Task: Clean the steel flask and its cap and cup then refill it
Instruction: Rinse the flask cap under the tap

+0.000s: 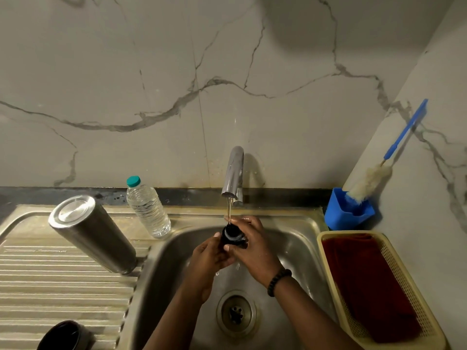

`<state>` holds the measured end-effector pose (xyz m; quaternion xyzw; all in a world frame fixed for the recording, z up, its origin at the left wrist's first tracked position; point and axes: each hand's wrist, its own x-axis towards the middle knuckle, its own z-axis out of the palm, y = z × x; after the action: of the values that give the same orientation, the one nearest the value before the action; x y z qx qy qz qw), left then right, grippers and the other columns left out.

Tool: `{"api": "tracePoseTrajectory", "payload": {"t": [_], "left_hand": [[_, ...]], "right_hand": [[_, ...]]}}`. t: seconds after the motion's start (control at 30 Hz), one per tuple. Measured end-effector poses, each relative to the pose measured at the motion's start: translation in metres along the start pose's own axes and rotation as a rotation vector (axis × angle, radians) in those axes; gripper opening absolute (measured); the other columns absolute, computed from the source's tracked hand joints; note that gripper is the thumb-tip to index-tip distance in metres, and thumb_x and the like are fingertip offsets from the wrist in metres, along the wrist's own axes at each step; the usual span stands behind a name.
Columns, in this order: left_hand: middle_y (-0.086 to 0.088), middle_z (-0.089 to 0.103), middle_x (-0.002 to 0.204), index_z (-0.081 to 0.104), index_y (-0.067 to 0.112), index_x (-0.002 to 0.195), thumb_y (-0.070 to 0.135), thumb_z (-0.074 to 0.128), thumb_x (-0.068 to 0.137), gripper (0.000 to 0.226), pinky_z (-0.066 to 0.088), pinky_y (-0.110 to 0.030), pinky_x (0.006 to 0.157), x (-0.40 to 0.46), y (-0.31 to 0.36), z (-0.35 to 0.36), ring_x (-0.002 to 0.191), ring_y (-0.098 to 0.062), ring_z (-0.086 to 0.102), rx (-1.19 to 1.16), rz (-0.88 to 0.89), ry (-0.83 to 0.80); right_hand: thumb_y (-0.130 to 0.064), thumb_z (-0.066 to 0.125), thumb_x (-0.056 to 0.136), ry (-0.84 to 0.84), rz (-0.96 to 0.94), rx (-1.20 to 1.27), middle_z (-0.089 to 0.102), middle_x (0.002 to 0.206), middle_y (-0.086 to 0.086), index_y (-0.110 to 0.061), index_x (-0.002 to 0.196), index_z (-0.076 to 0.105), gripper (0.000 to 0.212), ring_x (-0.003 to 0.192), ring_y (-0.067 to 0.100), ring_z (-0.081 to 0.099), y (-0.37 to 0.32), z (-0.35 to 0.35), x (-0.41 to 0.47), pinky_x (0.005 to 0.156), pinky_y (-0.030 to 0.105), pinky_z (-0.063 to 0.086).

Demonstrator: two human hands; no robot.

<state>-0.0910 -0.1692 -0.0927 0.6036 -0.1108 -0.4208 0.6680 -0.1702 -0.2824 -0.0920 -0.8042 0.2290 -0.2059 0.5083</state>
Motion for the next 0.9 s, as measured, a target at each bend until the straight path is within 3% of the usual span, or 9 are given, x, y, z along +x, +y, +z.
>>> {"api": "tracePoseTrajectory", "payload": {"t": [0.17, 0.27, 0.33, 0.43, 0.5, 0.6, 0.7, 0.8, 0.9], "left_hand": [[-0.011, 0.073, 0.120, 0.062, 0.009, 0.129, 0.042, 0.041, 0.102, 0.047, 0.055, -0.040, 0.098, -0.003, 0.002, 0.004, 0.115, -0.024, 0.069, -0.036, 0.004, -0.044], [-0.015, 0.071, 0.122, 0.060, 0.005, 0.130, 0.034, 0.048, 0.098, 0.045, 0.057, -0.035, 0.093, -0.003, 0.008, 0.005, 0.116, -0.025, 0.068, -0.149, 0.015, -0.038], [-0.018, 0.069, 0.125, 0.059, 0.003, 0.130, 0.030, 0.051, 0.097, 0.044, 0.058, -0.035, 0.092, -0.004, 0.010, 0.006, 0.116, -0.027, 0.067, -0.202, 0.026, -0.042], [-0.018, 0.069, 0.123, 0.059, 0.002, 0.129, 0.033, 0.048, 0.100, 0.044, 0.055, -0.040, 0.097, -0.005, 0.009, 0.012, 0.115, -0.027, 0.067, -0.217, 0.022, -0.043], [-0.017, 0.072, 0.115, 0.058, 0.001, 0.127, 0.035, 0.051, 0.097, 0.046, 0.058, -0.038, 0.091, -0.004, 0.008, 0.016, 0.107, -0.026, 0.071, -0.238, 0.013, -0.009], [-0.014, 0.076, 0.101, 0.056, -0.002, 0.122, 0.032, 0.052, 0.099, 0.041, 0.061, -0.032, 0.078, -0.002, 0.006, 0.021, 0.093, -0.022, 0.074, -0.275, -0.004, 0.018], [-0.013, 0.076, 0.099, 0.054, 0.000, 0.122, 0.029, 0.051, 0.102, 0.036, 0.062, -0.029, 0.073, -0.003, 0.007, 0.022, 0.094, -0.022, 0.075, -0.279, -0.018, 0.041], [-0.022, 0.070, 0.116, 0.052, -0.003, 0.126, 0.031, 0.051, 0.100, 0.043, 0.062, -0.029, 0.072, -0.002, 0.008, 0.015, 0.101, -0.026, 0.073, -0.325, -0.021, 0.112], [-0.023, 0.068, 0.120, 0.053, -0.003, 0.127, 0.037, 0.052, 0.095, 0.051, 0.062, -0.030, 0.073, -0.001, 0.007, 0.008, 0.101, -0.026, 0.073, -0.322, -0.014, 0.138]], "right_hand": [[-0.017, 0.070, 0.087, -0.041, -0.020, -0.030, 0.046, 0.128, -0.019, -0.030, 0.133, 0.057, 0.050, 0.124, 0.000, 0.045, -0.004, 0.002, 0.001, 0.105, 0.025, 0.045], [-0.019, 0.066, 0.092, -0.158, 0.047, 0.196, 0.052, 0.128, -0.024, -0.037, 0.129, 0.058, 0.041, 0.121, -0.009, 0.048, -0.008, -0.004, -0.002, 0.101, 0.020, 0.045], [-0.026, 0.065, 0.093, -0.200, 0.111, 0.354, 0.060, 0.121, -0.020, -0.038, 0.118, 0.061, 0.028, 0.116, -0.002, 0.056, -0.011, -0.008, -0.003, 0.098, 0.028, 0.051], [-0.033, 0.066, 0.091, -0.104, 0.141, 0.350, 0.066, 0.107, -0.009, -0.032, 0.100, 0.065, 0.009, 0.105, 0.008, 0.063, -0.010, -0.004, 0.002, 0.094, 0.042, 0.055], [-0.043, 0.062, 0.089, -0.036, 0.126, 0.292, 0.066, 0.104, -0.004, -0.030, 0.097, 0.066, 0.016, 0.102, 0.014, 0.064, -0.010, 0.003, 0.007, 0.091, 0.047, 0.055], [-0.040, 0.052, 0.098, 0.080, 0.161, 0.267, 0.068, 0.098, 0.001, -0.026, 0.094, 0.067, 0.021, 0.095, 0.017, 0.066, -0.015, 0.013, 0.010, 0.089, 0.048, 0.055], [-0.044, 0.045, 0.100, 0.113, 0.277, 0.390, 0.071, 0.097, 0.005, -0.019, 0.090, 0.068, 0.036, 0.095, 0.018, 0.068, -0.021, 0.014, 0.011, 0.091, 0.044, 0.055], [-0.035, 0.046, 0.101, -0.080, 0.309, 0.535, 0.069, 0.111, 0.009, -0.012, 0.104, 0.067, 0.031, 0.107, 0.017, 0.065, -0.023, 0.005, 0.008, 0.096, 0.038, 0.053], [-0.012, 0.053, 0.099, -0.286, 0.208, 0.519, 0.062, 0.123, 0.001, -0.019, 0.121, 0.063, 0.025, 0.115, 0.009, 0.058, -0.021, -0.001, 0.005, 0.095, 0.027, 0.051]]}}
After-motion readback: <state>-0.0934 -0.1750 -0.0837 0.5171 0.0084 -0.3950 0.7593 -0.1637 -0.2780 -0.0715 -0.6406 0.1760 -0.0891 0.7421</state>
